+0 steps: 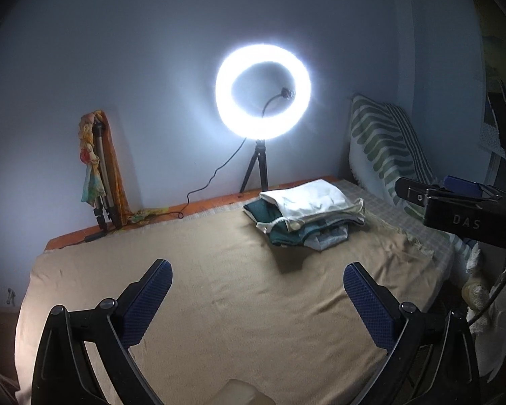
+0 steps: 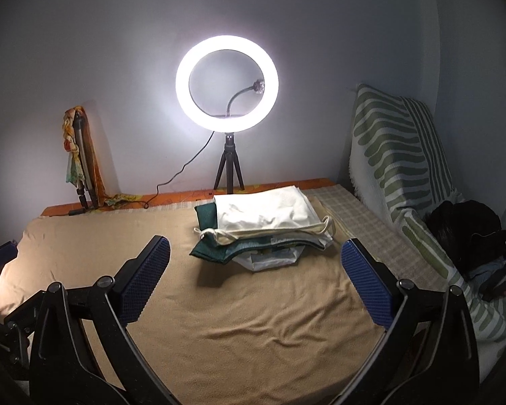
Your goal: Fold small clothes
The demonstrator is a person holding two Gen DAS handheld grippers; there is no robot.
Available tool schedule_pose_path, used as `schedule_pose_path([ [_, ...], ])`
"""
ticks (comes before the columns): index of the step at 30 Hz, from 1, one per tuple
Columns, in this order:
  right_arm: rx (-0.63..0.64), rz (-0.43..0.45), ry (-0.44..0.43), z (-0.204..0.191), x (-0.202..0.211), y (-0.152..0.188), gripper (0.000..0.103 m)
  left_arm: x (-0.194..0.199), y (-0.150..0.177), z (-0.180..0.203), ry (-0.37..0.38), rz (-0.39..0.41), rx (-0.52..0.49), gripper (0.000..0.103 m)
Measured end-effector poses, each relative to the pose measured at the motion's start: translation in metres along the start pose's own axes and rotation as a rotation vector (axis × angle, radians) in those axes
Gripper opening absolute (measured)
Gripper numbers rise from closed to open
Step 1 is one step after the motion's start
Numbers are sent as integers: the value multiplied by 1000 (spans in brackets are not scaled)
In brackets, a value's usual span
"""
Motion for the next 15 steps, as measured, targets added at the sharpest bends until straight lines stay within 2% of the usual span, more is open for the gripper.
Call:
schedule_pose_path([
  [4, -30, -7, 0, 5, -3, 15, 103, 1, 8, 5, -12, 9, -38, 103],
  [9, -93, 23, -11, 14, -5, 24, 103, -2, 19, 5, -14, -13, -20, 103],
  [15, -61, 27, -8, 10, -13, 32, 103, 3, 21, 6, -37, -2, -29, 103],
])
Point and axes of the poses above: each gripper's, at about its wrist camera, not at the fingertips, and x roughly against the way its jaws point, z to its right, y to its underside, the point moved 8 cm from there along -x, roughly the way its jaws point, and after that the axes turned 12 degrees about -x, right-handed, at the moved point
